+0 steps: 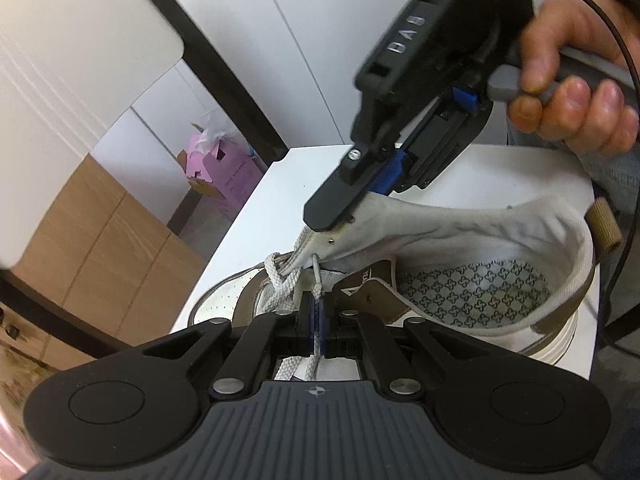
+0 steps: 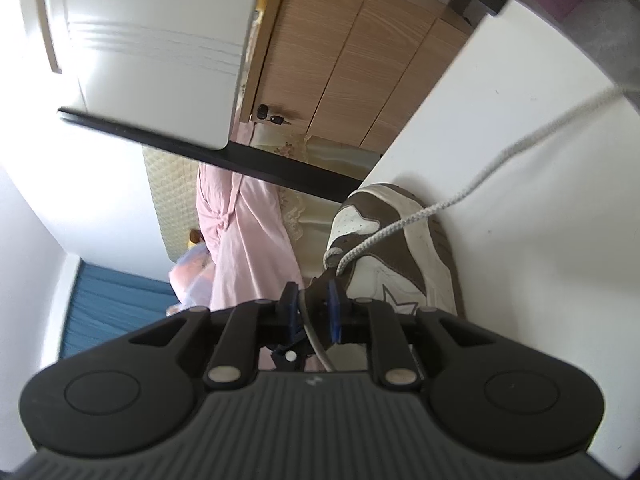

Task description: Lace up shoes with both hands

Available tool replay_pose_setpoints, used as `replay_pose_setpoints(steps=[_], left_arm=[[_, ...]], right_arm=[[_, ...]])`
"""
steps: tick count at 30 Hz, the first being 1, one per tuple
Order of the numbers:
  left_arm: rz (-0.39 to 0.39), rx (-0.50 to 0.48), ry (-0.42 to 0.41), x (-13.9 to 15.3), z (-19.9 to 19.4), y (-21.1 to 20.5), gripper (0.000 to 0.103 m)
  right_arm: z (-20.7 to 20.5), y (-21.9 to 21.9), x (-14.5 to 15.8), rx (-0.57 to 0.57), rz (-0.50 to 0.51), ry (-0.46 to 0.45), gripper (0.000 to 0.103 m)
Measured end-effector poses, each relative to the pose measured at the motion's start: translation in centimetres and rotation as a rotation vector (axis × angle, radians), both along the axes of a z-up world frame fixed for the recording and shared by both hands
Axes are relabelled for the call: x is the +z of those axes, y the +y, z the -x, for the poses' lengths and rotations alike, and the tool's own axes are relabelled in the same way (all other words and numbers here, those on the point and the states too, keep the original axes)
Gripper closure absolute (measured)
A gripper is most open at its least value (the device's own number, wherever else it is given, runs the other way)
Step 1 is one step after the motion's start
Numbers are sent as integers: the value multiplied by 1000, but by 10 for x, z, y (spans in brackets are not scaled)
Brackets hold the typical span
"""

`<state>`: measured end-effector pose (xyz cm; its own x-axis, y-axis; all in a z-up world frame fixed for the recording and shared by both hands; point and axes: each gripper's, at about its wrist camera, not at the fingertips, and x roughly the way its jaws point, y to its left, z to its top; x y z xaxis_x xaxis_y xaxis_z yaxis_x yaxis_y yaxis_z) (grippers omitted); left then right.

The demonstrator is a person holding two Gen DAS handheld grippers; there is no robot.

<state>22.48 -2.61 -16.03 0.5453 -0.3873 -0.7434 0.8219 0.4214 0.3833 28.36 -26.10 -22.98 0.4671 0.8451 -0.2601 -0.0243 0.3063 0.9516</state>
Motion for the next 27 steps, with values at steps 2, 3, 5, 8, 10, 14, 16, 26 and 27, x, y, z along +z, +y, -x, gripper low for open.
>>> replay_pose_setpoints(steps=[2,3,5,8,10,14,16,26,27], left_arm=[[11,12,10,1,-1,0,101],[14,14,10,1,-1,0,101],[19,20,14,1,-2,0,101],[22,25,14,1,-2,-2,101],[31,30,18,2,-2,-2,101],[28,45,31,1,-5,-3,101],[8,39,20,-1,-3,-6,101],[6,40,37,-1,-4,-9,101],[17,44,44,1,-5,-8,101]], right_arm=[[1,2,6,15,42,-35,86],[1,5,12,24,78,-64,86],[3,11,23,55,161,-132,86],[5,17,31,87,230,-187,86],[7,17,32,94,249,-202,86],[13,24,42,126,342,-284,86],[14,27,43,131,354,-293,86],[11,30,46,143,323,-275,86],[10,29,45,141,318,-272,86]])
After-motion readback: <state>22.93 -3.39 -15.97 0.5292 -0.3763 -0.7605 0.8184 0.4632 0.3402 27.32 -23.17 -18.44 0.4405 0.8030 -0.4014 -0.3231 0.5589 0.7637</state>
